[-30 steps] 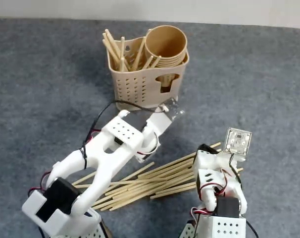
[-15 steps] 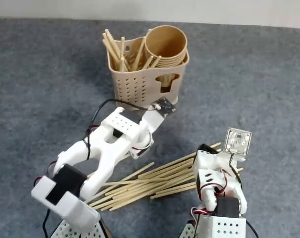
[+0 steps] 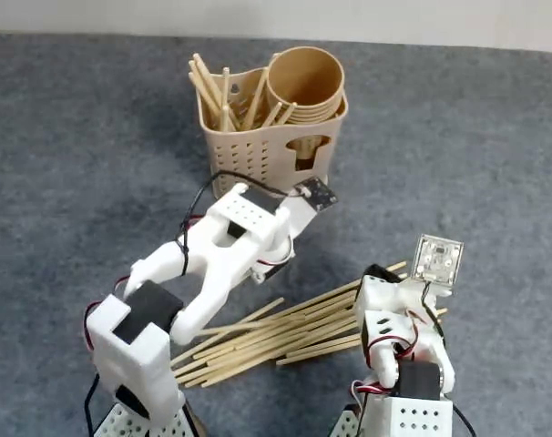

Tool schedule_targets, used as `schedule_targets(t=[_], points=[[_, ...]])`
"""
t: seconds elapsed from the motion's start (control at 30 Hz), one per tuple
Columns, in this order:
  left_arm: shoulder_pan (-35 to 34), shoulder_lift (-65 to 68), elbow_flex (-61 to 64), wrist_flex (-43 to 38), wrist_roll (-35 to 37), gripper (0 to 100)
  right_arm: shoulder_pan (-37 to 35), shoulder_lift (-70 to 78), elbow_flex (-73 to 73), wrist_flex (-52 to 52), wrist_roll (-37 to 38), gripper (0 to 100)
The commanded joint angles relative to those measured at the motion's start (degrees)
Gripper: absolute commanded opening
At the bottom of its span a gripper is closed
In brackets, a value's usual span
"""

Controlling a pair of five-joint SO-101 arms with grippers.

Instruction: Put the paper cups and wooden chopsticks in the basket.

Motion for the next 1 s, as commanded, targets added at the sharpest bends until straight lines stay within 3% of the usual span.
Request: schedule_targets(t=[0.0, 0.47, 0.7, 0.97], points=[[-0.66, -6.73, -2.68, 2.9, -0.53, 1, 0.4, -0.92, 7.87, -0.22, 0.53, 0.5], [-0.92, -34.59, -5.32, 7.12, -0.53, 1, 0.4, -0.92, 7.87, -0.22, 0.53, 0.5], [-1.27, -43.03, -16.66, 7.12, -0.44, 1, 0.4, -0.92, 7.87, -0.22, 0.53, 0.5], [-1.27, -44.97, -37.76, 6.24, -0.26, 1, 0.4, -0.92, 7.87, -0.22, 0.53, 0.5]])
